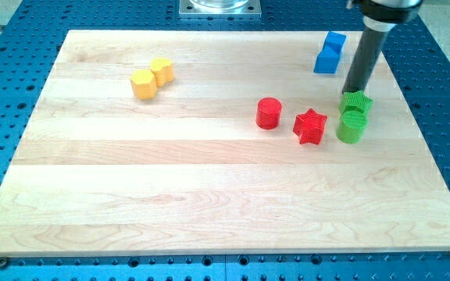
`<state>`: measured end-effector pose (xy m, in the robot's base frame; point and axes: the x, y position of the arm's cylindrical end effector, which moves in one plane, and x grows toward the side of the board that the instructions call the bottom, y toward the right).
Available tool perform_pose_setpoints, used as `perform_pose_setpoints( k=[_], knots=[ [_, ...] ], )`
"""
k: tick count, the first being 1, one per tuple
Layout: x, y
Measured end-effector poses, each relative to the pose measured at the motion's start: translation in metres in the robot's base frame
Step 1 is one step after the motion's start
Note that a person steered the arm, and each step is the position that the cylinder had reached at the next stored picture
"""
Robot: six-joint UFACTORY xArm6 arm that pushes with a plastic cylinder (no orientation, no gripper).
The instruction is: Move the green blocks to the bottom side of the red star
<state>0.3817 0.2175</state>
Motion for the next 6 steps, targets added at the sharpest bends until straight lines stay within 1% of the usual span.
perform_pose_setpoints(
  k=[1, 2, 3, 4, 5, 6],
  knots=[
    [0.079, -0.018],
    [0.129, -0.050],
    [0.094, -0.033],
    [0.093, 0.033],
    [0.129, 0.058],
    [0.166, 0.000]
  ],
)
